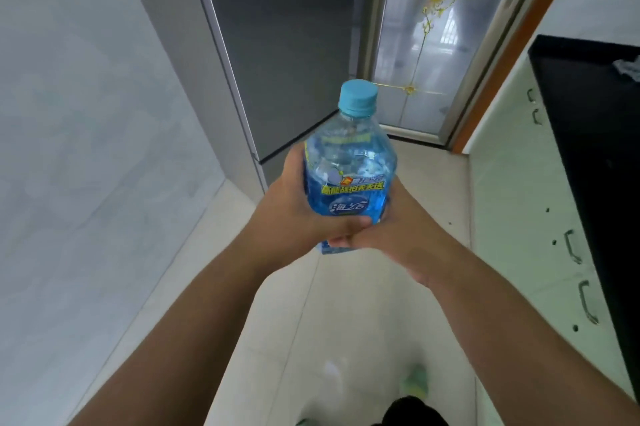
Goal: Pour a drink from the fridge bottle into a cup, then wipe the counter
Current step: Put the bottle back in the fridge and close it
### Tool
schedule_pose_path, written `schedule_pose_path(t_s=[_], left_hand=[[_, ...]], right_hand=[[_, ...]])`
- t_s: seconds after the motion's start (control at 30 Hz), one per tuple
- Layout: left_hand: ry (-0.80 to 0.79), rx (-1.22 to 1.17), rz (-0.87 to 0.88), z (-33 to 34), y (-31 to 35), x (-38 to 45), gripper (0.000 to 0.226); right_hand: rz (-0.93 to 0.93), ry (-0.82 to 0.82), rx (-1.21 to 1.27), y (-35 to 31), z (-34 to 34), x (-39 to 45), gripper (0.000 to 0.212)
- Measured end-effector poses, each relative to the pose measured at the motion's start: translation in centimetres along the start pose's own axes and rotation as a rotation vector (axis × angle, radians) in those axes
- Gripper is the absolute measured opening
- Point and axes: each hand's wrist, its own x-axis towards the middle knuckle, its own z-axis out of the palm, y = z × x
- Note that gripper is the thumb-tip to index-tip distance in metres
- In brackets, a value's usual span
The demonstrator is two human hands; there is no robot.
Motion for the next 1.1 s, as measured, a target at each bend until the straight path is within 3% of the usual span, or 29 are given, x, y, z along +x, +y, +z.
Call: schedule_pose_path(t_s=[0.4, 0.57, 0.87, 1.0, 1.1], left_hand=[[0.415, 0.078, -0.098, -2.9, -2.0, 18.1, 0.095], [0.567, 0.083, -0.130, -6.9, -2.4, 22.5, 0.091], [0.659, 0.059, -0.045, -17.9, -6.2, 29.5, 0.088], [0.649, 0.043, -0.017, -23.8, -7.5, 32.2, 0.089], [0.644, 0.032, -0.001, -28.2, -8.5, 33.8, 0.087]], right_hand=[[-0.072, -0.367, -0.096, -3.1, -6.5, 24.9, 0.094], [-0.106, -0.538, -0.169, -5.8, -5.1, 32.9, 0.092], [-0.203, -0.584, -0.273, -8.7, 1.5, 46.1, 0.092], [-0.248, -0.584, -0.522, -11.6, 4.6, 50.9, 0.086], [-0.408, -0.515, -0.910, -15.4, 5.9, 53.9, 0.091]])
